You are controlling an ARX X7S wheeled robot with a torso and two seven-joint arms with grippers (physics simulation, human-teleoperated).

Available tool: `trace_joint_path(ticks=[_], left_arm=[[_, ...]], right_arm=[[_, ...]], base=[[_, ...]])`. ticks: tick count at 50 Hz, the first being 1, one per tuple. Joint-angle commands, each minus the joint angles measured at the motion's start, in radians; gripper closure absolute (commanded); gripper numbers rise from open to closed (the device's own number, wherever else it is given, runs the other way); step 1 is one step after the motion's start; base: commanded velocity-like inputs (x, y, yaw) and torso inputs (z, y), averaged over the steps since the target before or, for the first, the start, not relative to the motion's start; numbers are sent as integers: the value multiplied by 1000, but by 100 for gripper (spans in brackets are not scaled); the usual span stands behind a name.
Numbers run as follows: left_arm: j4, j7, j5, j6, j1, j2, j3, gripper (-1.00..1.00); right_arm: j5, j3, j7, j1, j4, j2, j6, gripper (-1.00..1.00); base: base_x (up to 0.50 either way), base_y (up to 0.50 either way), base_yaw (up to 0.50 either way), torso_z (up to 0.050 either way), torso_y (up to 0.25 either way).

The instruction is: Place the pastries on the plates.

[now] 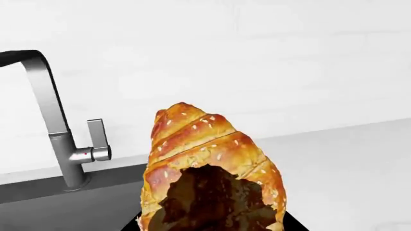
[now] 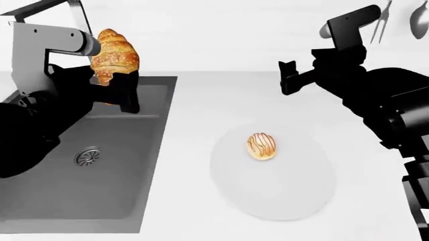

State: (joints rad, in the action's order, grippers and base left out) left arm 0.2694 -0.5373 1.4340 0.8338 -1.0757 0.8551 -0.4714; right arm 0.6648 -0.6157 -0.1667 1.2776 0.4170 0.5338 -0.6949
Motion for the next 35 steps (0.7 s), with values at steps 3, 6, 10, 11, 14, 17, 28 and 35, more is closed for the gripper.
trace_joint_path(ticks=[3, 6, 10, 11, 14, 17, 28, 35], left_arm=[[17, 4, 0, -22, 15, 23, 18, 100], [23, -4, 2, -28, 27, 23, 20, 100], [14, 5, -4, -35, 33, 32, 24, 100], [15, 5, -5, -37, 35, 30, 24, 100], [17, 4, -8, -38, 37, 29, 22, 100], [17, 3, -4, -36, 33, 32, 24, 100], [15, 12, -14, -48, 51, 37, 26, 100], [18, 3, -10, -43, 48, 35, 24, 100]], right_arm=[[-6, 1, 8, -16, -1, -4, 23, -100], [-14, -10, -2, -7, 7, -7, 23, -100], [-25, -12, -4, 0, 14, -11, 43, -100], [-18, -5, -2, -9, -1, -4, 45, -100], [-15, 2, 11, -17, -4, -1, 43, -100], [-17, 2, 20, -26, -24, 6, 48, -100], [-38, -22, 17, -23, -21, 5, 46, -100], [-32, -17, 24, -35, -37, 13, 44, -100]], base=[[-150, 500, 0, 0, 0], [-333, 481, 0, 0, 0], [-362, 488, 0, 0, 0], [-258, 500, 0, 0, 0], [-241, 500, 0, 0, 0], [-198, 500, 0, 0, 0], [-26, 500, 0, 0, 0], [0, 500, 0, 0, 0]])
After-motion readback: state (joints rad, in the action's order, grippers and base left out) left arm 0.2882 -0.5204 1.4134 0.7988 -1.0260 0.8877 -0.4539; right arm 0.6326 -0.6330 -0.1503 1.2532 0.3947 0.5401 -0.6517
